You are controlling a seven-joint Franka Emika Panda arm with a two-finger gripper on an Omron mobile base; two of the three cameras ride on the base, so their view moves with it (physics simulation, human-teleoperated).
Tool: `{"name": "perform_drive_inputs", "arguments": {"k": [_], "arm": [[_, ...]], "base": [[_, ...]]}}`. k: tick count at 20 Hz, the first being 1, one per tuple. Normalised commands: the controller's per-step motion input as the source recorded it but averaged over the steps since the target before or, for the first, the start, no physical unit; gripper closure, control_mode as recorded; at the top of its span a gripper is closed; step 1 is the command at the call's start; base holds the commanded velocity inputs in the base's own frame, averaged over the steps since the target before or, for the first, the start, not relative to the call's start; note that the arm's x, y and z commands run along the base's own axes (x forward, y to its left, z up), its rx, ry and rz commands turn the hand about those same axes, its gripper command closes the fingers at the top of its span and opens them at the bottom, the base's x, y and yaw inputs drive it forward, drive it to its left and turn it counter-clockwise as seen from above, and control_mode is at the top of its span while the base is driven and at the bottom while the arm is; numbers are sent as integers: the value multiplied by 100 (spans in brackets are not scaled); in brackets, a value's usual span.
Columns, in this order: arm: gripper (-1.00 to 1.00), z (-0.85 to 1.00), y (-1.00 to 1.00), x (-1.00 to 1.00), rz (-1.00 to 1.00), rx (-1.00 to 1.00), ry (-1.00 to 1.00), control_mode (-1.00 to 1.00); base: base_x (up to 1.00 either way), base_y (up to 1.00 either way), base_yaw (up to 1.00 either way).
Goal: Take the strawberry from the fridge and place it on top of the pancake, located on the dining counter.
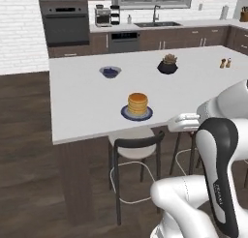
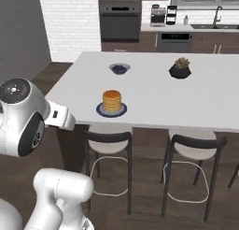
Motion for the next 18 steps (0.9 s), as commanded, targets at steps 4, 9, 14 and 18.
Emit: {"name": "perform_drive_inputs", "arguments": {"k": [4, 9, 14, 18], "arm": [[100, 0, 0, 0, 0, 0, 0, 100], [100, 0, 0, 0, 0, 0, 0, 100], [100, 0, 0, 0, 0, 0, 0, 100], [100, 0, 0, 0, 0, 0, 0, 100]], "base": [[36, 84, -26], [46, 88, -22], [100, 40, -22], [99, 12, -23]]}}
